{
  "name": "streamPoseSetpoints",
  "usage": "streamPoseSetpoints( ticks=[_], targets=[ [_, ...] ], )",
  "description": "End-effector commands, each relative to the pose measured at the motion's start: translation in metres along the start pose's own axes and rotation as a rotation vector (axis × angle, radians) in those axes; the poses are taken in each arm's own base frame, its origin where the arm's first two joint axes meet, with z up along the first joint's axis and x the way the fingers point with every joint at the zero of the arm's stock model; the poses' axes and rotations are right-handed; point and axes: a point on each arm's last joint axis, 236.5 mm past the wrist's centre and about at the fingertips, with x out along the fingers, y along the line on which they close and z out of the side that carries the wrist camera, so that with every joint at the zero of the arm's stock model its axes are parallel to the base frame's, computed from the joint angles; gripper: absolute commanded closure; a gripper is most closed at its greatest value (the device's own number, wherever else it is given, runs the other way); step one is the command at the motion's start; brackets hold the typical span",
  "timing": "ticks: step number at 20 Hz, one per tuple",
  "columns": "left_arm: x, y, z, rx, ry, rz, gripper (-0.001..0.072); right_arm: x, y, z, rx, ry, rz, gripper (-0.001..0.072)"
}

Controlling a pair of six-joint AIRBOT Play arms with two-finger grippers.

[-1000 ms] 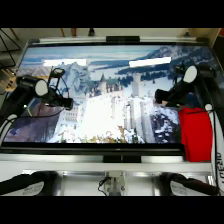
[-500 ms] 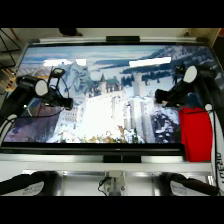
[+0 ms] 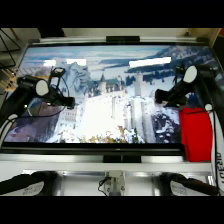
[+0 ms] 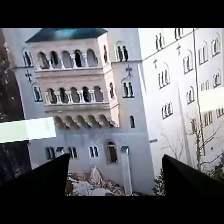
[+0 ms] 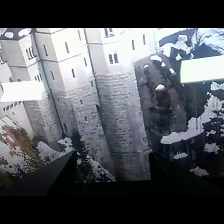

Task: Fold the shirts.

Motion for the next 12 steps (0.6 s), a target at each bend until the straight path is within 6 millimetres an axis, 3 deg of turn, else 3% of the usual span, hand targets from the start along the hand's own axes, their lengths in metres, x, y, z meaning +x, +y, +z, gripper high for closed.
streamPoseSetpoints(
  ticks=[1, 2, 5, 8, 10, 12],
  targets=[
    [0.003, -0.018, 0.039, -0.099, -0.151, -0.083, 0.0023, 0.0, 0.001, 0.0, 0.001, -0.001, 0.002, 0.0161],
    [0.003, -0.014, 0.06, -0.142, -0.229, -0.082, 0.0022, 0.0, 0.001, 0.002, 0.001, -0.008, 0.004, 0.0161],
    [0.01, 0.037, 0.113, -0.396, -0.305, -0.048, 0.002, -0.001, 0.004, 0.015, 0.001, -0.061, 0.015, 0.0161],
    [0.05, 0.076, 0.124, -0.468, -0.175, -0.001, 0.002, -0.001, 0.004, 0.017, -0.001, -0.07, 0.016, 0.0161],
    [0.085, 0.077, 0.124, -0.479, -0.088, -0.005, 0.002, -0.001, 0.004, 0.017, -0.001, -0.07, 0.017, 0.0161],
    [0.12, 0.059, 0.125, -0.485, -0.046, -0.066, 0.0021, -0.001, 0.005, 0.018, -0.001, -0.077, 0.019, 0.0161]
  ],
)
